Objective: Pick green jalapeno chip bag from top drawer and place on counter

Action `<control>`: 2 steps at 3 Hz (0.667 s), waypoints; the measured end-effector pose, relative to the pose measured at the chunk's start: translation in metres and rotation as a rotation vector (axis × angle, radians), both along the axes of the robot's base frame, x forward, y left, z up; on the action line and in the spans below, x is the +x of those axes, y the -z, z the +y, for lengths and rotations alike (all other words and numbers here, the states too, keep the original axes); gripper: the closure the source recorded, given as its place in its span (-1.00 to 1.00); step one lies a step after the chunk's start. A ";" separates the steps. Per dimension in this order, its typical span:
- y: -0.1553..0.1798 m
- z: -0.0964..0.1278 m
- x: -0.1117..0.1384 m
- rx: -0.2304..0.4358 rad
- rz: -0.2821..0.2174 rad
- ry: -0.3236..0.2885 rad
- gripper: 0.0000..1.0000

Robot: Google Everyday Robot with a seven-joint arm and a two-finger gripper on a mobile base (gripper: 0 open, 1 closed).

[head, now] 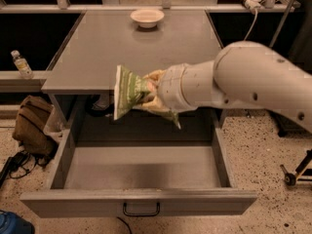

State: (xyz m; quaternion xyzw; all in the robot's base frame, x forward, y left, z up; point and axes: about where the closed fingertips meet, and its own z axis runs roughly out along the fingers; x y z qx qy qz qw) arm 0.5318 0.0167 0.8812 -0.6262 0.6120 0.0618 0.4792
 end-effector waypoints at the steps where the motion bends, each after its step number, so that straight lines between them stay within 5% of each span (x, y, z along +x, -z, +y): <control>1: -0.063 -0.004 0.034 -0.047 -0.103 0.003 1.00; 2: -0.113 -0.002 0.081 -0.060 -0.184 0.001 1.00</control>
Offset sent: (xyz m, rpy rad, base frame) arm 0.1371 -0.0083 0.1272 -0.0837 -0.2026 -0.0027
